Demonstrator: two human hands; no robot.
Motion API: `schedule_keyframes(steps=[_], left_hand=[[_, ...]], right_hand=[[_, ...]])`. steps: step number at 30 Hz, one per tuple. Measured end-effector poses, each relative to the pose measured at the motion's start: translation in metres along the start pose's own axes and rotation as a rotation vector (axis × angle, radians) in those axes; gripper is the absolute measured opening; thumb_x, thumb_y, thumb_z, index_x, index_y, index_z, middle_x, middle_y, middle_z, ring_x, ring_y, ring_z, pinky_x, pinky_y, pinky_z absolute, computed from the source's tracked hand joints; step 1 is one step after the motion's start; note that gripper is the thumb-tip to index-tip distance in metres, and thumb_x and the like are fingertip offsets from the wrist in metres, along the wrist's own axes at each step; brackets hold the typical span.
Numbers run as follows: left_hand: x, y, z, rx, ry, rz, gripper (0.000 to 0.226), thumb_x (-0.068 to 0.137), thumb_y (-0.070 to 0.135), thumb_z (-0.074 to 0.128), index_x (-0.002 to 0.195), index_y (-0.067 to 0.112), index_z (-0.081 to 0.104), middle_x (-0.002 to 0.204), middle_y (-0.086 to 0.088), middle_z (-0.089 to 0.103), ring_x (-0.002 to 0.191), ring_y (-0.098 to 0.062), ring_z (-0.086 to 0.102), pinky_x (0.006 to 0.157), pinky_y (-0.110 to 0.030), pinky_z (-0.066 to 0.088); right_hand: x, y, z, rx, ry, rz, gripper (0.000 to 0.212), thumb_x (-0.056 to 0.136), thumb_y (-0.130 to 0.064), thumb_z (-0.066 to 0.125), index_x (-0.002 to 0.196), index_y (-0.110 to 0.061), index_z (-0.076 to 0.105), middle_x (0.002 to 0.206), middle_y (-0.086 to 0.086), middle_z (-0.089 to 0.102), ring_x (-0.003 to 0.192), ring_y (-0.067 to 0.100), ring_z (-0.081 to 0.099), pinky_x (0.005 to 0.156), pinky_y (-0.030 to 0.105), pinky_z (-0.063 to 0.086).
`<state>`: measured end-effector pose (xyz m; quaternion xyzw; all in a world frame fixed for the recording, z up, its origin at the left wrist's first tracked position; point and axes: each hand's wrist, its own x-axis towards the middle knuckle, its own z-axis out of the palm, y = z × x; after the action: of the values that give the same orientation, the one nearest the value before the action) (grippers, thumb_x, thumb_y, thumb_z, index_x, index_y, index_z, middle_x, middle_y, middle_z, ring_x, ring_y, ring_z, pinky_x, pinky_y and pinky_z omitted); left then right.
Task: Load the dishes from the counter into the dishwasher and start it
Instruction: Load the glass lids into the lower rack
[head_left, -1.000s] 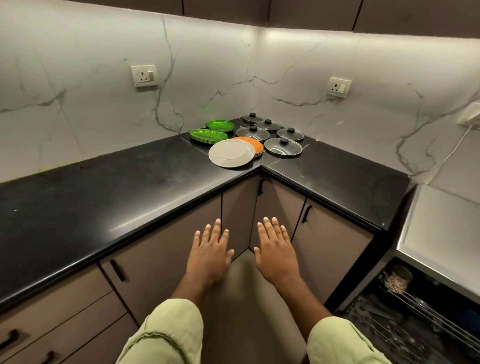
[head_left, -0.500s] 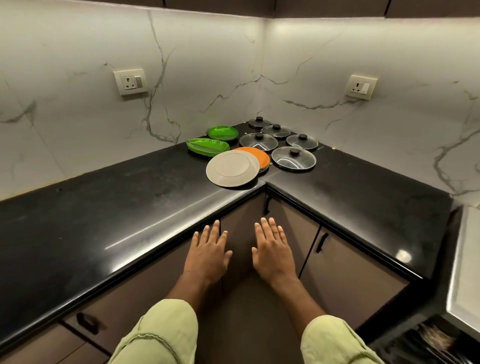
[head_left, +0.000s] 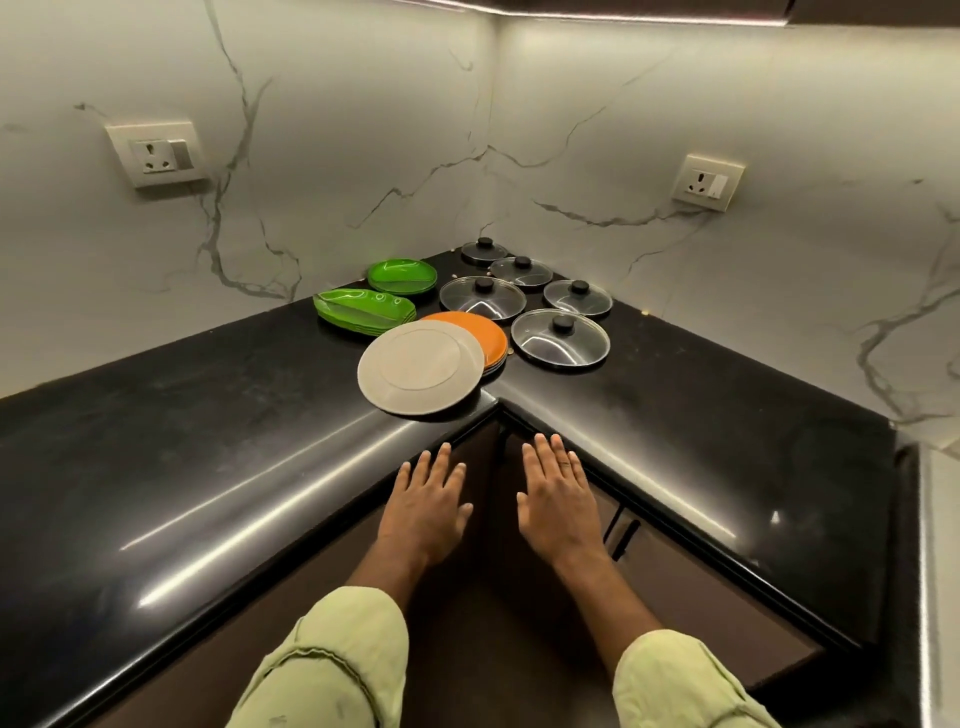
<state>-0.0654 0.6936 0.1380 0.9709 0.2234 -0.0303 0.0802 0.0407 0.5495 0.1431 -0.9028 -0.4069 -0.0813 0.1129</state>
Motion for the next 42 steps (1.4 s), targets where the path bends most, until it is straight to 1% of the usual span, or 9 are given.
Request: schedule_keyframes(steps=[6,11,23,26,30,35,38,40,42], left_hand=[[0.083,0.002,-0.010,-0.037,0.006,0.098,0.065,0.105,0.045,0.035,0.159,0.022,0.010,0.166,-0.006,-0.007,0.153,-0.027,-0.004,0.122,-0.044,0.001],[0.144,-0.006,-0.011,-0.036,-0.076,0.209,0.068,0.104,0.043,0.040,0.160,0.022,0.007,0.166,-0.006,-0.009,0.153,-0.026,-0.005,0.122,-0.041,0.001],[0.244,0.017,0.007,-0.005,-0.149,0.370,0.082,0.098,0.038,0.055,0.160,0.017,0.004,0.166,-0.009,-0.009,0.153,-0.028,-0.004,0.123,-0.041,0.004],[0.269,0.023,0.006,0.023,-0.182,0.364,0.088,0.097,0.036,0.059,0.159,0.015,0.001,0.166,-0.012,-0.009,0.153,-0.029,-0.004,0.123,-0.040,0.004],[0.302,0.031,0.001,0.065,-0.324,0.298,0.101,0.092,0.035,0.067,0.159,0.012,-0.005,0.164,-0.014,-0.014,0.152,-0.030,-0.007,0.122,-0.041,0.005],[0.337,0.043,0.002,0.115,-0.498,0.224,0.122,0.079,0.030,0.083,0.157,0.008,-0.007,0.164,-0.013,-0.015,0.153,-0.031,-0.005,0.121,-0.045,0.014],[0.352,0.051,0.005,0.132,-0.565,0.170,0.135,0.069,0.023,0.090,0.156,0.007,-0.011,0.163,-0.012,-0.019,0.152,-0.032,-0.007,0.121,-0.048,0.014],[0.359,0.056,0.005,0.142,-0.590,0.146,0.136,0.068,0.018,0.090,0.156,0.007,-0.013,0.163,-0.012,-0.020,0.152,-0.033,-0.008,0.121,-0.049,0.015],[0.364,0.062,0.002,0.140,-0.606,0.108,0.123,0.078,0.011,0.082,0.156,0.007,-0.012,0.163,-0.012,-0.021,0.152,-0.033,-0.008,0.120,-0.049,0.017]], right_hand=[[0.067,0.030,0.004,-0.088,-0.037,0.073,0.069,0.097,-0.029,0.051,0.155,-0.014,0.018,0.163,0.009,0.014,0.151,0.025,0.005,0.122,0.038,0.004],[0.110,0.044,0.011,-0.118,-0.046,0.150,0.066,0.098,-0.029,0.049,0.155,-0.015,0.020,0.163,0.009,0.014,0.151,0.024,0.006,0.123,0.038,0.006],[0.161,0.098,0.036,-0.127,-0.157,0.233,0.065,0.098,-0.027,0.052,0.154,-0.017,0.021,0.163,0.008,0.014,0.151,0.023,0.008,0.123,0.038,0.012],[0.182,0.118,0.041,-0.137,-0.181,0.221,0.067,0.096,-0.030,0.055,0.153,-0.017,0.023,0.163,0.009,0.016,0.151,0.025,0.012,0.122,0.038,0.015],[0.217,0.142,0.047,-0.134,-0.227,0.171,0.069,0.094,-0.033,0.059,0.153,-0.017,0.025,0.162,0.009,0.019,0.150,0.025,0.016,0.121,0.039,0.018],[0.267,0.169,0.057,-0.164,-0.280,0.040,0.068,0.092,-0.035,0.061,0.150,-0.017,0.030,0.159,0.009,0.026,0.148,0.026,0.022,0.119,0.039,0.023],[0.295,0.179,0.067,-0.172,-0.329,-0.018,0.070,0.091,-0.037,0.063,0.150,-0.018,0.030,0.159,0.010,0.026,0.147,0.027,0.024,0.119,0.039,0.023],[0.311,0.184,0.074,-0.182,-0.359,-0.048,0.072,0.088,-0.039,0.067,0.148,-0.018,0.033,0.158,0.010,0.027,0.146,0.027,0.026,0.118,0.041,0.027],[0.323,0.187,0.081,-0.203,-0.381,-0.067,0.073,0.086,-0.042,0.068,0.146,-0.018,0.035,0.156,0.010,0.031,0.142,0.029,0.032,0.114,0.042,0.032]])
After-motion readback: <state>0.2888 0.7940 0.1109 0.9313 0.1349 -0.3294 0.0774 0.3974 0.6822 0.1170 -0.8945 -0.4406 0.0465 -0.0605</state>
